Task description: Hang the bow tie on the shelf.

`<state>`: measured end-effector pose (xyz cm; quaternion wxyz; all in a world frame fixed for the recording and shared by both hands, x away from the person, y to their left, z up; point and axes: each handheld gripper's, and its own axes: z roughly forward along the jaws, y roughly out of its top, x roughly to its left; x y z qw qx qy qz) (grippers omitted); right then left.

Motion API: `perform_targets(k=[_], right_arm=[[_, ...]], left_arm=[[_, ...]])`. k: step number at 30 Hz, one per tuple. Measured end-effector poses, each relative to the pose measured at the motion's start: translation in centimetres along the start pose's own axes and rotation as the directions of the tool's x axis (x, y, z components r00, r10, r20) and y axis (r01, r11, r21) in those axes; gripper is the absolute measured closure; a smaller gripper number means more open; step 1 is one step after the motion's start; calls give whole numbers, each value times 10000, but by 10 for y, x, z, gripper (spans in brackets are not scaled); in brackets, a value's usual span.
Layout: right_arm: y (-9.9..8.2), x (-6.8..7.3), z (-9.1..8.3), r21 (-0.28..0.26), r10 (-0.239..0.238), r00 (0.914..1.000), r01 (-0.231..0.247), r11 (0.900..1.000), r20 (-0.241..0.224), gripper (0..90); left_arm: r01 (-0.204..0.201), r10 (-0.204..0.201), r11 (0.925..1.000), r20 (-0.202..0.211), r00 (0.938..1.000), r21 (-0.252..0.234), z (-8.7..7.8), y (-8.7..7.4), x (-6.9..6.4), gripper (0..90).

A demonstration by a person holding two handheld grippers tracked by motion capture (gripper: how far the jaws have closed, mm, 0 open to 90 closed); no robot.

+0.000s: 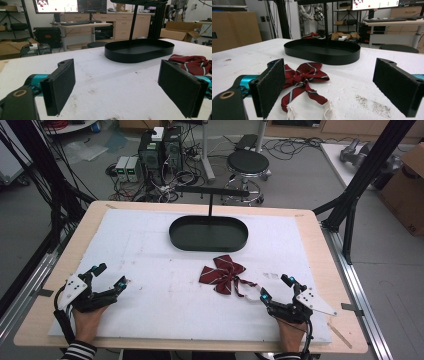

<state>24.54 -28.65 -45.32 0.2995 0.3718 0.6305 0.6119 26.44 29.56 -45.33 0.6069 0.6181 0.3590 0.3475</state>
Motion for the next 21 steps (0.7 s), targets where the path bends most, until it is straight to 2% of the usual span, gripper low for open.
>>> perform_targets(k=[17,21], right_arm=[[0,1,0,-27,-125,9999,125,9999,-29,101],[0,0,0,8,-78,10000,78,10000,-36,101]], left_arm=[[4,-5,9999,27,10000,135,1,1,1,148],[0,0,10000,-21,10000,47,0,0,0,148]])
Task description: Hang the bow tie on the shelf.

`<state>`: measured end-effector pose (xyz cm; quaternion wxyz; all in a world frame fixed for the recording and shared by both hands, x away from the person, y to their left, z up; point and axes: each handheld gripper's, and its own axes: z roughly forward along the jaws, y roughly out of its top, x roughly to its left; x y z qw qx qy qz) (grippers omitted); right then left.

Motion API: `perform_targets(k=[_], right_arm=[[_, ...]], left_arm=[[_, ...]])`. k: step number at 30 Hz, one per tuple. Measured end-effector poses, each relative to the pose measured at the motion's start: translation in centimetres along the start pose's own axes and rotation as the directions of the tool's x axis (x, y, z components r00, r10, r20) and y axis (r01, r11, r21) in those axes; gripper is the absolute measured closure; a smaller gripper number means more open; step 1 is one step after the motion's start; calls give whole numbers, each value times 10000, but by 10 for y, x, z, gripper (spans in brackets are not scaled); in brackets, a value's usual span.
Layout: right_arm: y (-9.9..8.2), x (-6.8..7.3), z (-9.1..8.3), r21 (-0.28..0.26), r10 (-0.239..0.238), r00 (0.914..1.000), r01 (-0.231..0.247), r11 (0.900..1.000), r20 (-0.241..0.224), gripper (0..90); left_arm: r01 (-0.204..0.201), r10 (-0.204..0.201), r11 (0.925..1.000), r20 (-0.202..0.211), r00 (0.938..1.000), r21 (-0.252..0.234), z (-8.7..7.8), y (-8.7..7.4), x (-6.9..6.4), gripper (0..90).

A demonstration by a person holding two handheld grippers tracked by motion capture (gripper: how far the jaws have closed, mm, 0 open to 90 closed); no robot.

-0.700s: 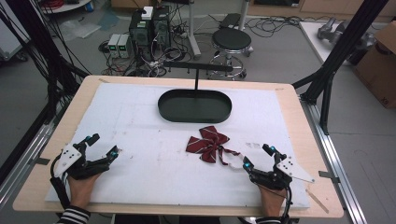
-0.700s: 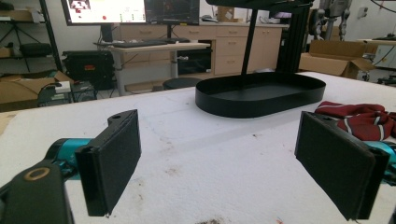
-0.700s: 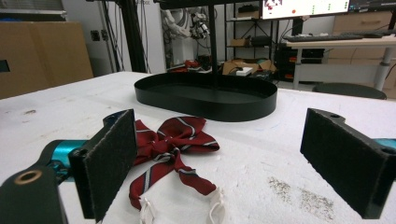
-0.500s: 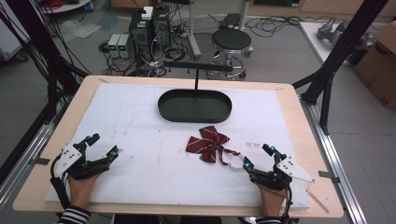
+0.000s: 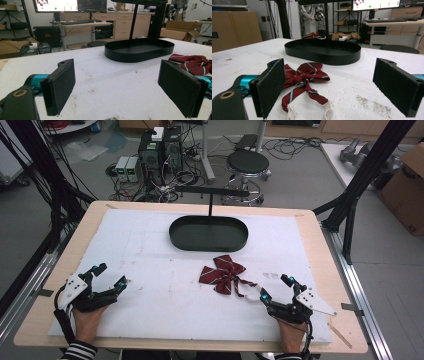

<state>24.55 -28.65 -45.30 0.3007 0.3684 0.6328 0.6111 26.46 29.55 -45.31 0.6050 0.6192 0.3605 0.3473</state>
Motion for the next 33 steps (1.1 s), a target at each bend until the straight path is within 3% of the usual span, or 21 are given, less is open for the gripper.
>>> perform_targets(k=[6,9,18,25,29,33], right_arm=[[1,0,2,167,41,10000,-42,9999,26,101],[3,-2,5,507,266,9996,-261,9984,-89,101],[27,1,13,1167,-389,9986,430,9922,-367,101],[47,4,28,1978,-843,9912,1032,9748,-1019,101],[53,7,36,2439,-1216,9834,1519,9578,-1347,101],[58,8,43,2676,-1234,9823,1579,9505,-1412,102]], left_arm=[[75,-76,10000,27,10000,18,1,0,0,148],[37,-37,10000,19,10000,29,0,0,0,148],[92,-92,10000,2,10000,17,1,0,1,148],[52,-52,10000,1,10000,48,0,0,0,148],[57,-57,10000,5,10000,43,0,0,0,148],[78,-78,10000,0,10000,16,1,0,0,148]])
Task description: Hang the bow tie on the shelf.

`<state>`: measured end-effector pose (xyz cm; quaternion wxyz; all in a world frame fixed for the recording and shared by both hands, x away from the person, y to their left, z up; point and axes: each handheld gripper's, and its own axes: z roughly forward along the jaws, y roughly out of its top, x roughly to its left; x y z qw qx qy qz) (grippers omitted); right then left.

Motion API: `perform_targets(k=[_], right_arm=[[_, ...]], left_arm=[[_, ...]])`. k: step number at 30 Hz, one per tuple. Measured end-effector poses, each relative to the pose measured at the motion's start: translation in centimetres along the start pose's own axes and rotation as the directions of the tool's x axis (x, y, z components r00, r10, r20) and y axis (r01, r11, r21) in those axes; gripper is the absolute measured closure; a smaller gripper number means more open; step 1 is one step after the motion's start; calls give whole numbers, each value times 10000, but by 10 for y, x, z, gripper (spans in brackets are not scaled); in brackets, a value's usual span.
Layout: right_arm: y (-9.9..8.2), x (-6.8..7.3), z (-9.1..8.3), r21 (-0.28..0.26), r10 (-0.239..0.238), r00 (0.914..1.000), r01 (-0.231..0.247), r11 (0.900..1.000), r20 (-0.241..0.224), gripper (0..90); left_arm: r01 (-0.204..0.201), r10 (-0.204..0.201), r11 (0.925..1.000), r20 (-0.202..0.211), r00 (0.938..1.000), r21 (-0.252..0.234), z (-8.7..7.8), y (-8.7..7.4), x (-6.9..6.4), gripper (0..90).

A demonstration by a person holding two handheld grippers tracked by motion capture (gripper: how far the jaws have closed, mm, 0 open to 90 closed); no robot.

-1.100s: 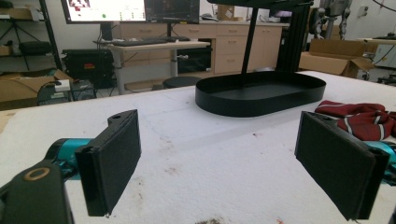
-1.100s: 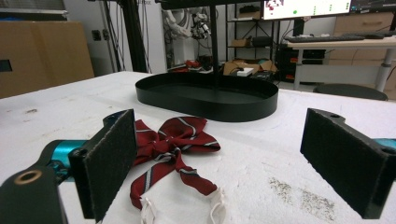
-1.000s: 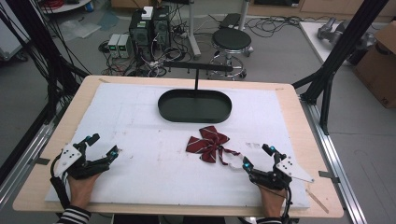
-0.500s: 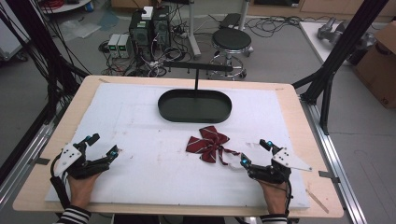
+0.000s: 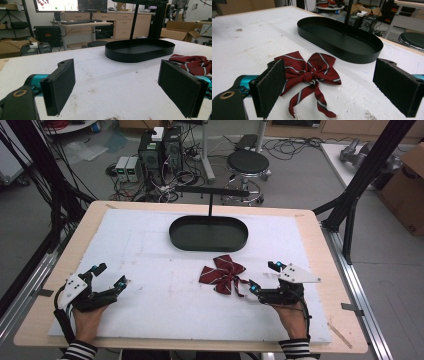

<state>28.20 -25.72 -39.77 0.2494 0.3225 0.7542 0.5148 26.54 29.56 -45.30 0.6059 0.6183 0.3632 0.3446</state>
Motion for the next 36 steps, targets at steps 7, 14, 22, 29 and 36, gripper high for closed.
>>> perform_targets(k=[7,14,22,29,36], right_arm=[[7,-3,6,362,332,9994,-334,9988,72,102],[7,-8,9,1027,346,9994,-336,9941,-71,103],[1,-12,10,2240,267,9996,-246,9743,-67,152],[-2,-15,15,3486,349,9993,-285,9369,-122,184],[0,-17,23,4607,190,9993,-16,8876,-331,246]], left_arm=[[-17,17,10000,-6,10000,27,0,0,0,148],[7,-7,10000,2,10000,2,0,0,0,148],[7,-7,10000,-1,10000,1,0,0,0,148],[14,-14,10000,-40,10000,-1,0,0,0,147],[10,-10,10000,-29,10000,-16,0,0,0,147]])
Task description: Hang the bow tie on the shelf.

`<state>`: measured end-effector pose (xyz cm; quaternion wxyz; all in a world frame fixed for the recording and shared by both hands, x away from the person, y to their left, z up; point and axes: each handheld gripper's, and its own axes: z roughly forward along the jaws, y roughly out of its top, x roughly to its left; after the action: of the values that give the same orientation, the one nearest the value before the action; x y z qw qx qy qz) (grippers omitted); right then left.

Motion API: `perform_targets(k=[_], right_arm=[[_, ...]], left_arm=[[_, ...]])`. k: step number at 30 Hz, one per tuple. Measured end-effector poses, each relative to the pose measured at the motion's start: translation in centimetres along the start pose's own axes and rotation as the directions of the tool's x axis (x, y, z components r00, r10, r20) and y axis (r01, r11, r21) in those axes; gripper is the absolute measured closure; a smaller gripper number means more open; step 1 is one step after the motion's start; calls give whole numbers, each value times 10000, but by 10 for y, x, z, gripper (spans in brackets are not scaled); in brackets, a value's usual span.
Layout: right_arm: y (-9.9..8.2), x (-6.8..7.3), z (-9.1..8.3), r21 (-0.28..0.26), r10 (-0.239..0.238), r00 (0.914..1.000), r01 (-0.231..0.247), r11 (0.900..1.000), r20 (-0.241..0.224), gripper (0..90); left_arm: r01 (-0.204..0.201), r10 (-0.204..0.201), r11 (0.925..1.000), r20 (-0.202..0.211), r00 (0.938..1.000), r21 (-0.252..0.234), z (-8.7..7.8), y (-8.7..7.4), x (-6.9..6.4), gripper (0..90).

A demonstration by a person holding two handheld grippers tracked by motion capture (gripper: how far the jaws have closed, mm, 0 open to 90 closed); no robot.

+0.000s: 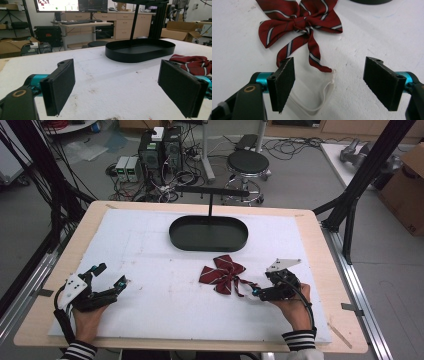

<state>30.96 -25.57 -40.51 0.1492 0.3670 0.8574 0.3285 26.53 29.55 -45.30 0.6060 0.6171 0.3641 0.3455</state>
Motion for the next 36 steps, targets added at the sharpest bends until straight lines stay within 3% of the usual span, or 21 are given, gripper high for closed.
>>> perform_targets(k=[4,6,11,19,24,36], right_arm=[[4,-1,6,727,-172,9987,206,9971,-471,259],[7,-1,10,1195,-261,9982,324,9923,-538,278],[12,-3,16,1769,-166,9980,272,9839,-611,311],[15,-8,17,2287,-164,9985,280,9731,-521,434],[14,-7,21,2733,-255,9983,389,9611,-524,496],[18,-4,26,3116,-548,9978,635,9481,-366,668]], left_arm=[[-12,12,10000,-7,10000,17,0,0,0,147],[-3,3,10000,-24,10000,6,0,0,0,147],[-1,1,10000,-32,10000,25,0,0,0,147],[10,-9,10000,-56,10000,38,0,0,0,147],[0,0,10000,-57,10000,42,0,0,0,147],[30,-29,10000,-51,10000,39,0,0,0,147]])
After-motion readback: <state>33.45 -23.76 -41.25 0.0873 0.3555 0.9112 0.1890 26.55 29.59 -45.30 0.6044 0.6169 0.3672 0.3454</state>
